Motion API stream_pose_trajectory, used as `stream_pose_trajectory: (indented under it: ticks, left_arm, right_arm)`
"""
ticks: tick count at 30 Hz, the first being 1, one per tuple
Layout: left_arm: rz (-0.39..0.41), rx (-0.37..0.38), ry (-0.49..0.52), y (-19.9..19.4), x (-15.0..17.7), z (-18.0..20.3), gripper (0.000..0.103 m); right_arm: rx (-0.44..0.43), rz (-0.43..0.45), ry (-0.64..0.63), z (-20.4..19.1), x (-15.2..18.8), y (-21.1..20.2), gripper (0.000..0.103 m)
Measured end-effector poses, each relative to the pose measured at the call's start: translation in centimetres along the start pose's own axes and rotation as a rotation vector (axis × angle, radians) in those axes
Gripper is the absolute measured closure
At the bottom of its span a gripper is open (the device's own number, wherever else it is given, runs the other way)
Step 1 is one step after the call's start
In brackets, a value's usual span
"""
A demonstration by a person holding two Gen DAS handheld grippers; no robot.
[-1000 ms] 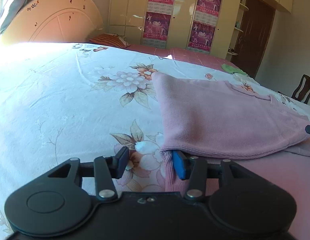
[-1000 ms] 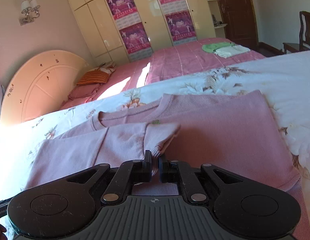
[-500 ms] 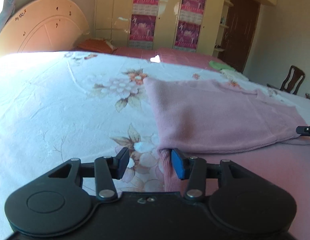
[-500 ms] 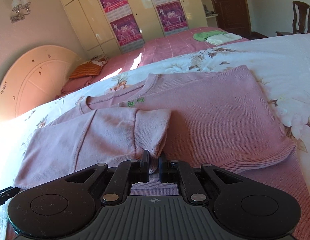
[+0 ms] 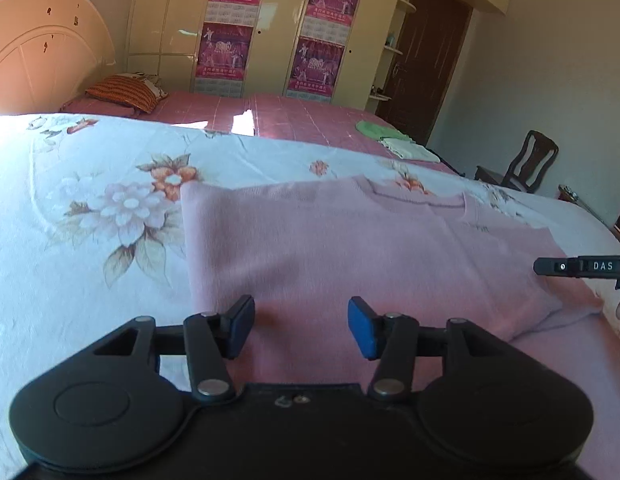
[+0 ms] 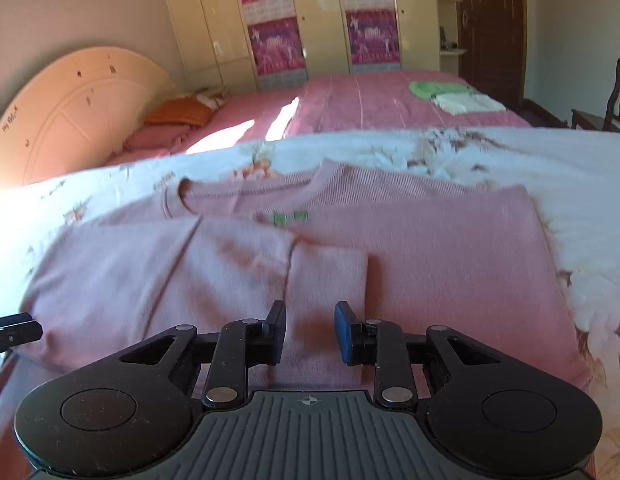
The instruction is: Fold small clothes
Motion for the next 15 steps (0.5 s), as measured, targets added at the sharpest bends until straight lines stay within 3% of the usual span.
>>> stream_pose_trajectory:
  ticks: [4,7,11,15]
  left_arm:
    - [-0.032,-0.025,0.009,4.7,-3.6,-0.6,0.048]
    - [-0.072,-0.055,-0.004,7.9,-4.6,-2.1,0.048]
    - [-0.064,-0.043,-0.066,8.1,-5.3,-3.6,0.048]
    - [-0.043,-0.049,0.014,6.0,-4.2,-1.3,0.047]
  right_arm:
    - [-0.062,-0.006,-0.036,-3.1,-1.7,3.6,0.075]
    - [-0.057,-0.052,-0.063,-4.6,-2.1,7.4,0.075]
    - [-0.032,-0.032,-0.048,-4.0,-3.0,8.9,0.075]
    - [-0.042,-0.037,-0.100,-3.8,-2.2,7.5,0.075]
Point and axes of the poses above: each gripper's, at about its wrist camera, not at the fingertips, and y roughly the way its jaws point, z to its right, x to its underside, the point moved 6 cm from there along y, roughly the way its jaws point, and after that the axes turned 2 degrees about y, right-handed, at the moved point
